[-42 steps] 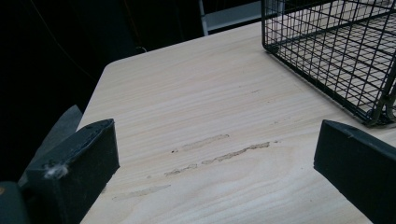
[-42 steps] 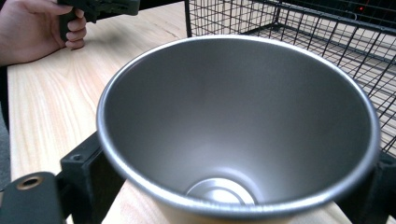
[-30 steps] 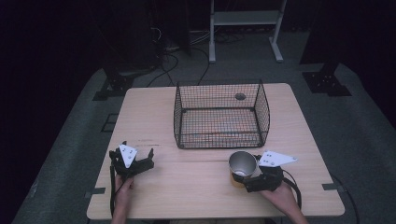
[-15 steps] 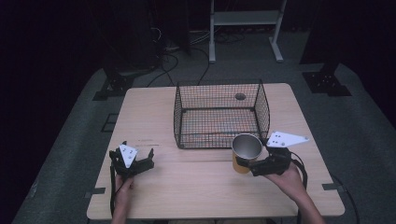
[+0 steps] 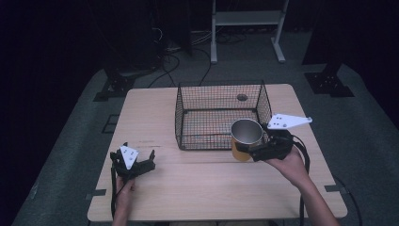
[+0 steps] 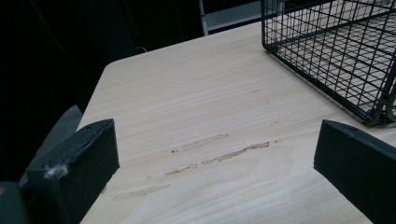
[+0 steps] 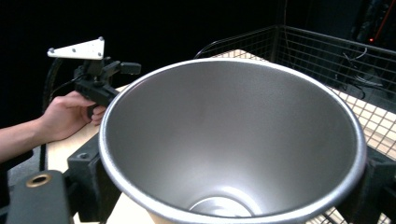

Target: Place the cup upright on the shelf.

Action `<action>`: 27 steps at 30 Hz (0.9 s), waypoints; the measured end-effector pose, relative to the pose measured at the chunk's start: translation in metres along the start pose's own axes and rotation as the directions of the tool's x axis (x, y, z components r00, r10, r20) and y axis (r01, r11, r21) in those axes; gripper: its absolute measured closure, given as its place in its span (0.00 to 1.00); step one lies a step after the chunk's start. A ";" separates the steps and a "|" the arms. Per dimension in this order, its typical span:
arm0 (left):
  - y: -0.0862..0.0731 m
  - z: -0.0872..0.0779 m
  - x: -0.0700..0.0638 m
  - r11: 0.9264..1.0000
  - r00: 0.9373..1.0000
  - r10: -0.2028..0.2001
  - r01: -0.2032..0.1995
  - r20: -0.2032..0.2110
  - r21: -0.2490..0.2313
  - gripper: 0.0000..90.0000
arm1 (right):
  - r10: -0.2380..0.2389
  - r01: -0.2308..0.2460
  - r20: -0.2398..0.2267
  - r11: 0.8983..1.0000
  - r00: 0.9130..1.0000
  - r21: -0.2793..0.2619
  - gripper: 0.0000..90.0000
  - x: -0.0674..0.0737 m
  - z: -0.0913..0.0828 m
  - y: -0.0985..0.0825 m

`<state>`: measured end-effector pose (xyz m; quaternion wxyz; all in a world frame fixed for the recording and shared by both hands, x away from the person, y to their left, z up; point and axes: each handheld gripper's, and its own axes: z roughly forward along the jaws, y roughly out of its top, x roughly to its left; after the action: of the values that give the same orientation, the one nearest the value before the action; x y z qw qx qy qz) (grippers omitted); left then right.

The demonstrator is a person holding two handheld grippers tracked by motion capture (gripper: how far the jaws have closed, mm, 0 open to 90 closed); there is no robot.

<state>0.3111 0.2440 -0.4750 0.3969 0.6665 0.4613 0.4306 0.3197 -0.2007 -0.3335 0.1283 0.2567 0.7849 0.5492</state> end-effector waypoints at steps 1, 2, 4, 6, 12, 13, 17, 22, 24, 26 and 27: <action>0.000 0.000 0.000 1.000 1.000 0.000 0.000 0.000 0.000 0.00 | 0.000 0.000 0.000 1.000 1.000 0.000 0.13 0.000 0.000 0.000; 0.000 0.000 0.000 1.000 1.000 0.000 0.000 0.000 0.001 0.00 | 0.004 -0.004 0.003 1.000 1.000 -0.001 0.13 -0.002 0.001 0.003; 0.000 0.000 0.000 1.000 1.000 -0.001 0.001 0.001 0.001 0.00 | 0.002 -0.002 0.006 1.000 1.000 0.000 0.13 -0.005 0.002 0.005; 0.000 0.000 0.000 1.000 1.000 -0.002 0.002 0.000 0.000 0.00 | 0.002 -0.002 0.008 1.000 1.000 0.007 0.13 -0.007 0.004 0.008; 0.000 0.000 0.000 1.000 1.000 -0.002 0.002 0.000 -0.001 0.00 | 0.005 -0.006 0.016 1.000 1.000 0.015 0.13 -0.016 0.010 0.019; 0.000 0.000 0.000 1.000 1.000 -0.002 0.002 0.000 -0.001 0.00 | 0.005 -0.006 0.016 1.000 1.000 0.015 0.13 -0.016 0.010 0.019; 0.000 0.000 0.000 1.000 1.000 -0.003 0.003 0.000 0.000 0.00 | 0.012 -0.012 0.023 1.000 1.000 0.011 0.13 -0.023 0.016 0.029; 0.000 0.000 0.000 1.000 1.000 -0.003 0.003 0.001 0.000 0.00 | 0.016 -0.016 0.024 1.000 1.000 0.012 0.13 -0.030 0.021 0.037; 0.000 0.000 0.000 1.000 1.000 -0.003 0.003 0.001 0.000 0.00 | 0.018 -0.019 0.036 1.000 0.999 0.019 0.13 -0.033 0.024 0.040; 0.000 0.000 0.000 1.000 1.000 -0.002 0.002 0.001 0.000 0.00 | 0.016 -0.017 0.042 1.000 0.999 0.022 0.13 -0.035 0.026 0.042; 0.000 0.000 0.000 1.000 1.000 -0.002 0.002 0.001 0.000 0.00 | 0.019 -0.020 0.042 1.000 0.999 0.022 0.13 -0.036 0.027 0.043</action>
<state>0.3111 0.2444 -0.4748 0.3975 0.6662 0.4617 0.4301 0.3741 -0.1873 -0.3061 0.1362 0.2773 0.7855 0.5363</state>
